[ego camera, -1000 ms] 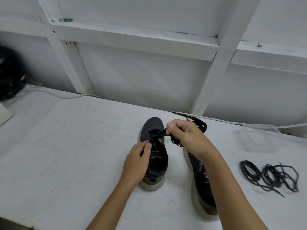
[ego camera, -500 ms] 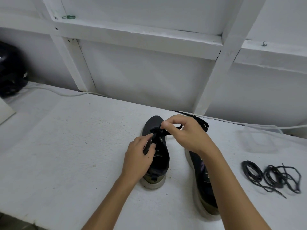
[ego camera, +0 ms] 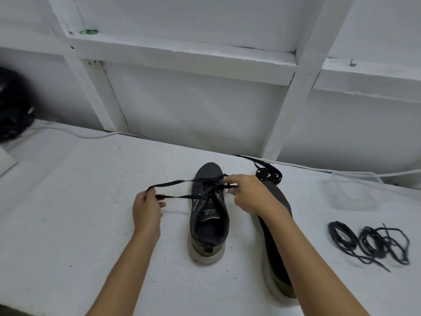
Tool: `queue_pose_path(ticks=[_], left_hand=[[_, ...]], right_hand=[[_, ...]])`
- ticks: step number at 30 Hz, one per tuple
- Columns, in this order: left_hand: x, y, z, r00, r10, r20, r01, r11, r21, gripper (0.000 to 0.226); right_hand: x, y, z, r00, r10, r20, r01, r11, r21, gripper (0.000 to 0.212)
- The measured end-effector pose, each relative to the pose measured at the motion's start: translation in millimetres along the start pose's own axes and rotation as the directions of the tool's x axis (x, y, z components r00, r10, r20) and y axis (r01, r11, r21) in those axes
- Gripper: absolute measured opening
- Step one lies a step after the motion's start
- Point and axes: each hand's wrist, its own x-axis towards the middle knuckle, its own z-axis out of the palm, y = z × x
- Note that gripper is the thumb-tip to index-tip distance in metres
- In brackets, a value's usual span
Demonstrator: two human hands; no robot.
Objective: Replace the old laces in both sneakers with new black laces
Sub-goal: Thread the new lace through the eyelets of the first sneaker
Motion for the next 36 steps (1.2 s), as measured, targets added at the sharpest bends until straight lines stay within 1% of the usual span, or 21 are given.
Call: queue_pose_path(ticks=[3,5,7,8,9,10,12,14,16,18,19,21,23,25,27,30,31,32,33,34,36], left_hand=[[11,-14,-14,0.993,0.02,-0.112,0.004,0.977,0.215,0.024],[11,-17,-17,0.992,0.101,-0.074,-0.066,0.924,0.377,0.036],[5,-19,-13,0.976,0.217,0.009,-0.181,0.791,0.584,0.058],[1,-18,-10,0.954,0.296,0.045,-0.251,0.709,0.66,0.062],[-2,-16,-6,0.914,0.395,0.09,-0.344,0.637,0.69,0.056],[-7,-12,-2,0.86,0.486,0.154,-0.45,0.582,0.677,0.043],[-16,1,9,0.769,0.551,0.324,-0.629,0.56,0.539,0.022],[-28,16,21,0.69,0.51,0.513,-0.719,0.561,0.41,0.018],[-35,29,34,0.587,0.453,0.671,-0.794,0.486,0.366,0.029],[-38,35,47,0.524,0.378,0.763,-0.827,0.441,0.349,0.033],[-39,37,53,0.516,0.36,0.777,-0.826,0.448,0.341,0.027],[-41,39,61,0.542,0.382,0.749,-0.811,0.473,0.345,0.006],[-41,41,62,0.609,0.441,0.659,-0.776,0.505,0.379,0.006],[-39,41,58,0.657,0.432,0.618,-0.735,0.55,0.396,0.007],[-42,41,56,0.611,0.379,0.695,-0.751,0.556,0.357,0.006],[-53,40,61,0.499,0.272,0.823,-0.784,0.547,0.294,0.038],[-57,41,64,0.472,0.269,0.839,-0.804,0.522,0.285,0.036],[-60,41,67,0.459,0.295,0.838,-0.823,0.498,0.275,0.025],[-61,41,68,0.478,0.337,0.811,-0.821,0.5,0.276,0.012],[-59,41,69,0.535,0.378,0.756,-0.783,0.558,0.275,0.01],[-51,41,65,0.743,0.366,0.559,-0.579,0.772,0.263,0.016]], right_hand=[[2,0,5,1.0,0.0,-0.001,0.0,0.998,-0.057,0.036],[4,-3,5,1.0,-0.002,-0.02,0.0,0.995,-0.099,0.024],[4,-6,5,1.0,-0.012,-0.025,0.008,0.989,-0.149,0.013],[4,-7,5,0.999,-0.018,-0.029,0.014,0.989,-0.144,0.011],[3,-7,4,0.999,-0.026,-0.033,0.022,0.994,-0.103,0.01],[1,-7,1,0.999,-0.032,-0.032,0.031,0.999,-0.034,0.007],[-5,-8,-8,0.998,-0.05,-0.038,0.055,0.991,0.122,0.006],[-12,-11,-22,0.995,-0.056,-0.077,0.073,0.969,0.238,0.009],[-19,-13,-37,0.99,-0.071,-0.119,0.106,0.944,0.312,0.009],[-23,-11,-49,0.99,-0.083,-0.116,0.119,0.929,0.349,0.007],[-24,-9,-53,0.992,-0.083,-0.094,0.111,0.931,0.349,0.004],[-26,-2,-61,0.997,-0.071,-0.042,0.081,0.946,0.315,0.004],[-29,6,-69,0.999,-0.047,-0.011,0.048,0.97,0.239,0.006],[-33,11,-75,1.0,-0.023,0.0,0.022,0.972,0.233,0.005],[-36,11,-78,0.999,-0.038,-0.017,0.041,0.956,0.291,0.005],[-39,-1,-75,0.994,-0.101,-0.029,0.105,0.927,0.359,0.007],[-39,-6,-74,0.993,-0.118,-0.018,0.117,0.924,0.364,0.009],[-39,-9,-73,0.992,-0.125,0.001,0.117,0.929,0.352,0.01],[-40,-10,-74,0.992,-0.12,0.027,0.105,0.942,0.317,0.01],[-40,-8,-77,0.994,-0.098,0.052,0.082,0.963,0.257,0.009],[-42,1,-84,0.997,-0.005,0.081,-0.001,0.997,0.08,0.011]])
